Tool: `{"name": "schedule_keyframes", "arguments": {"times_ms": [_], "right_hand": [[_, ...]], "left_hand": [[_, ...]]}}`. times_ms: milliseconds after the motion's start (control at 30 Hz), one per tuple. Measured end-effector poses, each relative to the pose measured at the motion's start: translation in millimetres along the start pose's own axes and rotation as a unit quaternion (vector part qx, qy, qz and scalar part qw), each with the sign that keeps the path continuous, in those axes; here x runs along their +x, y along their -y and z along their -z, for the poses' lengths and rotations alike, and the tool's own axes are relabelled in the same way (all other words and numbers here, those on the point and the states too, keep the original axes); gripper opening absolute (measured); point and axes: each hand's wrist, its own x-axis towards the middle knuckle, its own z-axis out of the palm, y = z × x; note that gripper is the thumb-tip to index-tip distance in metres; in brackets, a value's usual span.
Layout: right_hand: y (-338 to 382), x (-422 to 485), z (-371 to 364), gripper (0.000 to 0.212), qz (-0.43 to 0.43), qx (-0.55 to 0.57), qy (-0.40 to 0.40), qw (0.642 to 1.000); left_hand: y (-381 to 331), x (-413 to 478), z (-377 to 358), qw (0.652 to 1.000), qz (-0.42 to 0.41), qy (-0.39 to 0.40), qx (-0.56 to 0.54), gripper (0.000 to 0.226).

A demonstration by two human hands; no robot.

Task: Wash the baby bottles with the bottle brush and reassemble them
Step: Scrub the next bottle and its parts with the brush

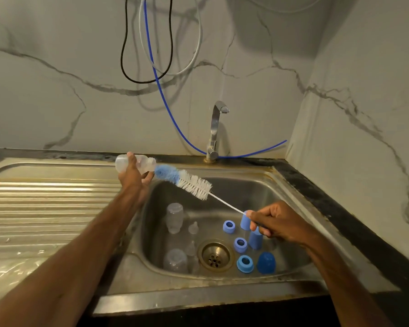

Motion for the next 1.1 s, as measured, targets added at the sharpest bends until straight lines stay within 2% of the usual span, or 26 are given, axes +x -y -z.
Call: {"name": "schedule_keyframes", "arguments": {"times_ms": [133, 267, 433, 500, 600, 667, 767, 933, 1100], "right_hand": [[0, -3, 3, 0.043, 0.014, 0.003, -0.028, 1.0], [0, -6, 4, 0.043, 0.041, -0.009, -0.032, 0.999], [2, -7, 4, 0.04, 0.063, -0.042, -0.033, 0.997], [2, -6, 4, 0.039, 0.073, -0.052, -0.044, 0.995], [3, -7, 1, 0.039, 0.072, -0.084, -0.034, 0.993], [2, -4, -1, 0.039, 0.064, -0.082, -0.038, 0.994], [-3, 2, -7, 0.038, 0.046, -0.049, -0.043, 0.997], [-12, 13, -18, 0.038, 0.074, -0.078, -0.082, 0.991], [-3, 8, -11, 0.05, 0.016, -0.021, 0.012, 1.0]], "left_hand": [[0, 3, 1, 0.998, 0.035, 0.042, -0.006, 0.062], [-3, 6, 6, 0.995, 0.044, 0.069, 0.05, 0.064], [-7, 6, 9, 0.993, 0.057, 0.066, 0.079, 0.051], [-5, 0, 6, 0.986, 0.064, 0.09, 0.123, 0.058], [5, -8, -1, 0.973, 0.027, 0.103, 0.204, 0.062], [10, -12, -4, 0.976, 0.048, 0.113, 0.179, 0.062], [11, -20, -5, 0.971, 0.129, 0.166, 0.116, 0.065], [17, -26, -10, 0.947, 0.165, 0.24, 0.134, 0.069], [1, -11, -3, 0.964, 0.147, 0.214, 0.056, 0.065]]}}
